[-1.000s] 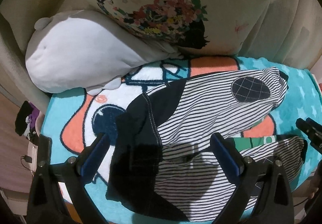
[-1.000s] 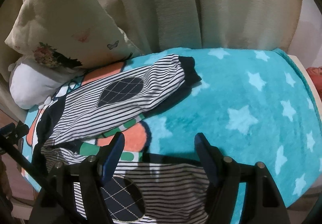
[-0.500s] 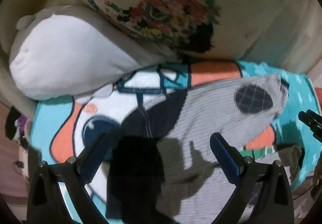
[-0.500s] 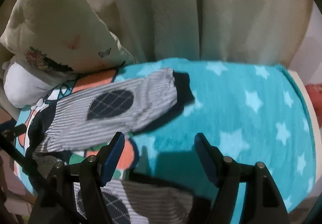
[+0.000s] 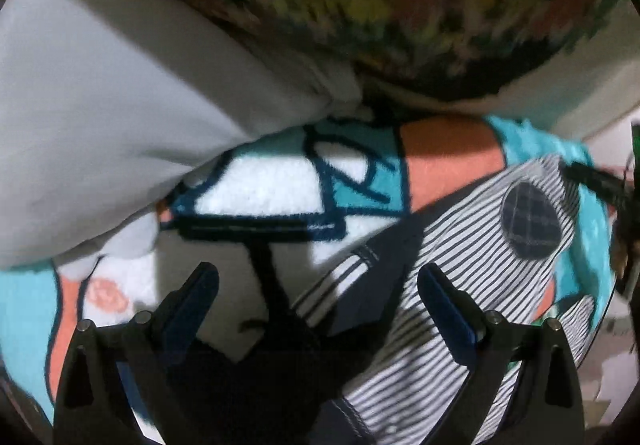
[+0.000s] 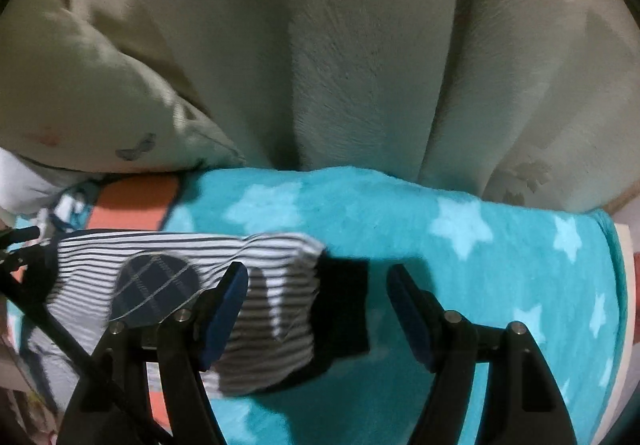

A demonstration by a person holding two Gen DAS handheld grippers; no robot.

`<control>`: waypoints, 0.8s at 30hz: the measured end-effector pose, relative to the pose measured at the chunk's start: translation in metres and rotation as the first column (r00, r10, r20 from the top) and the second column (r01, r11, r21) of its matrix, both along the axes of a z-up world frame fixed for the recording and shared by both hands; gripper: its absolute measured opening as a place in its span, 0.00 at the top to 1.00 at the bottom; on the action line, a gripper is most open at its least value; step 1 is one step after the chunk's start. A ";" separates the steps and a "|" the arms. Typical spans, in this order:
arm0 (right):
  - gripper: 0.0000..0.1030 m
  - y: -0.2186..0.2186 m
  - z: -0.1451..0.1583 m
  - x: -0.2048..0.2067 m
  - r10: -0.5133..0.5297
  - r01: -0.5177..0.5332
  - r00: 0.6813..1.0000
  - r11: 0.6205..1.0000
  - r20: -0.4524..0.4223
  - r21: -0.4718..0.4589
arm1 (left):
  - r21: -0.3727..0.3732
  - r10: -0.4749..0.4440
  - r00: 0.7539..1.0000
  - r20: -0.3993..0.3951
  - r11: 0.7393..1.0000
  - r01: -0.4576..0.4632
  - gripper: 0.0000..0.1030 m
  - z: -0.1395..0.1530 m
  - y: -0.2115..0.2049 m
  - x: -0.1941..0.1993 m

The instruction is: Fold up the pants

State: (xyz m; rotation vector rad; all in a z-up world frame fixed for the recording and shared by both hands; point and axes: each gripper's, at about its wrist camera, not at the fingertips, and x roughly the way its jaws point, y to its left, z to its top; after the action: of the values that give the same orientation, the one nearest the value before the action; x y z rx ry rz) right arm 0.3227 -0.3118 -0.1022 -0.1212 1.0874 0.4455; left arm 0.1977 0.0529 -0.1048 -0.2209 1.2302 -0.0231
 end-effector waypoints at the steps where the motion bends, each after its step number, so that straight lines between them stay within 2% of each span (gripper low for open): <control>1: 0.26 0.003 -0.005 0.004 0.004 -0.004 1.000 1.000 -0.006 -0.011 | 0.012 -0.026 1.000 -0.015 1.000 0.026 0.03 -0.005 -0.003 0.003; 4: 0.26 0.008 -0.013 0.013 0.021 -0.021 1.000 0.999 -0.014 -0.028 | 0.027 -0.100 0.994 -0.048 0.994 0.102 0.03 -0.016 -0.014 0.007; 6: 0.26 0.014 -0.017 0.016 0.032 -0.032 0.999 0.999 -0.019 -0.033 | 0.085 -0.148 0.987 -0.058 0.985 0.153 0.04 -0.017 -0.026 0.009; 8: 0.28 0.019 -0.019 0.017 0.041 -0.041 0.999 0.998 -0.023 -0.037 | 0.127 -0.176 0.982 -0.068 0.975 0.184 0.12 -0.017 -0.035 0.010; 11: 0.33 0.029 -0.020 0.016 0.059 -0.060 0.998 0.997 -0.017 -0.045 | 0.131 -0.211 0.975 -0.062 0.967 0.218 0.37 -0.010 -0.044 0.009; 12: 0.35 0.033 -0.020 0.016 0.066 -0.066 0.998 0.997 -0.016 -0.049 | 0.124 -0.217 0.974 -0.060 0.967 0.223 0.51 -0.008 -0.045 0.010; 13: 0.43 0.035 -0.021 0.015 0.076 -0.077 0.997 0.996 -0.018 -0.049 | 0.105 -0.221 0.974 -0.056 0.969 0.226 0.73 -0.005 -0.046 0.011; 14: 0.58 0.037 -0.021 0.014 0.085 -0.086 0.996 0.995 -0.022 -0.046 | 0.091 -0.217 0.975 -0.057 0.971 0.221 0.85 -0.004 -0.045 0.011; 15: 0.68 0.039 -0.020 0.014 0.093 -0.094 0.995 0.995 -0.026 -0.035 | 0.055 -0.214 0.975 -0.063 0.974 0.218 0.93 -0.003 -0.044 0.013; 16: 0.83 0.040 -0.019 0.013 0.101 -0.101 0.994 0.995 -0.041 -0.009 | 0.041 -0.206 0.976 -0.062 0.977 0.209 0.93 -0.003 -0.042 0.014; 24: 0.88 0.020 0.009 -0.001 0.044 -0.044 0.999 0.997 -0.002 0.067 | 0.066 -0.215 0.977 -0.005 0.974 0.215 0.96 0.020 -0.043 -0.002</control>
State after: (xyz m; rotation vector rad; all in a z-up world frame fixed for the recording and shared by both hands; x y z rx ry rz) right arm 0.3215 -0.2921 -0.0928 -0.0851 1.0741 0.5214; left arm 0.1957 0.0097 -0.0846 -0.0286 1.2465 -0.1702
